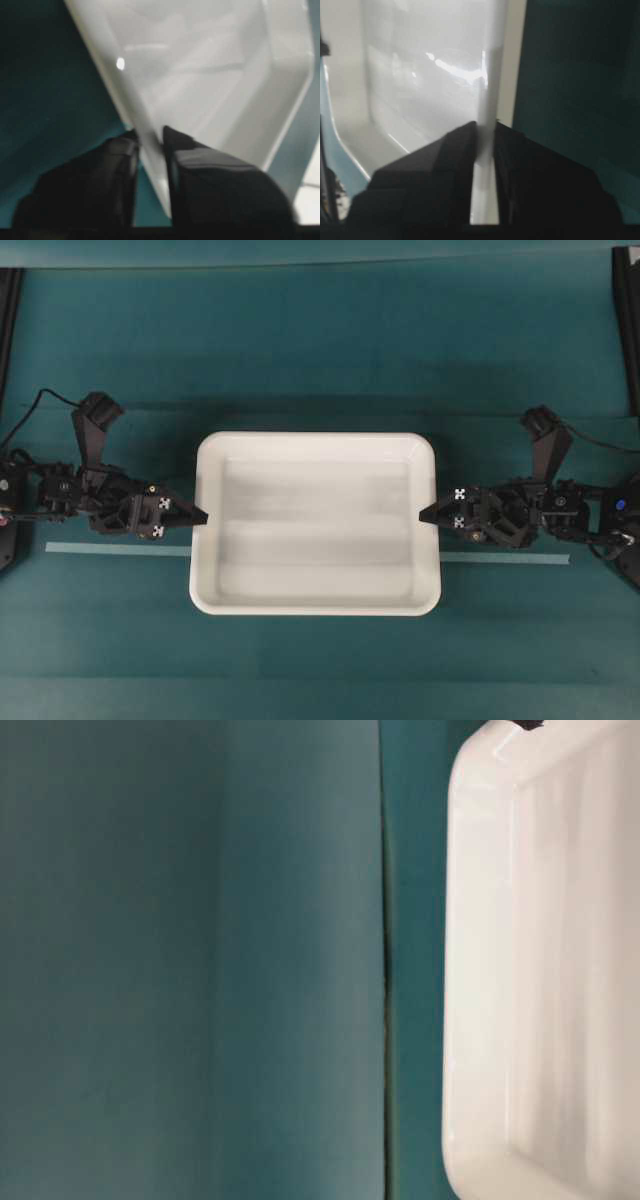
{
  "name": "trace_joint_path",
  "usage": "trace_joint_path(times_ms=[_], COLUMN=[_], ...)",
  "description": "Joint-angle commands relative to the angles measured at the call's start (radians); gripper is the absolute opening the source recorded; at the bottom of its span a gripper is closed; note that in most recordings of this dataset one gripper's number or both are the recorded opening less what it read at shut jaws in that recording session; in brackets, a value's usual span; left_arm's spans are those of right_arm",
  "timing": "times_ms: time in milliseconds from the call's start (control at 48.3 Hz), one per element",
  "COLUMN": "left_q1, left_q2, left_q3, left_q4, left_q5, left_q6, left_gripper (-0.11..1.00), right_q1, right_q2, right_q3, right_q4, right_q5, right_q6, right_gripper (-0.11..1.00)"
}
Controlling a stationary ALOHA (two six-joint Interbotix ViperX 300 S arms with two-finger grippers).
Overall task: Lift the white case with both hands.
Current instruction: 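Close both grippers on the tray's left and right walls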
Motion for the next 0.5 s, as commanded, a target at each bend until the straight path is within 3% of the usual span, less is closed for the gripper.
trace_joint_path(times_ms=[0,290,476], left_q1=[-0.002,-0.002,-0.002], left_q2=[0.02,-0.014,-0.061], left_q3=[-0.018,-0.032,-0.048], left_q4=[0.002,0.002,0.002], left_q5=[-0.005,0.002,0.044], left_q6=[0.002,-0.017,-0.049], left_gripper=[0.11,0.11,0.1], right_q1=[-0.002,-0.002,-0.002], right_q2=[0.026,-0.018,-0.083], right_q3=[-0.011,-0.009,-0.009], right_q4=[0.003,0.003,0.003], right_q5=[0.003,0.034,0.083], right_q6=[-0.002,0.069,0.075], right_gripper=[0.11,0.11,0.11])
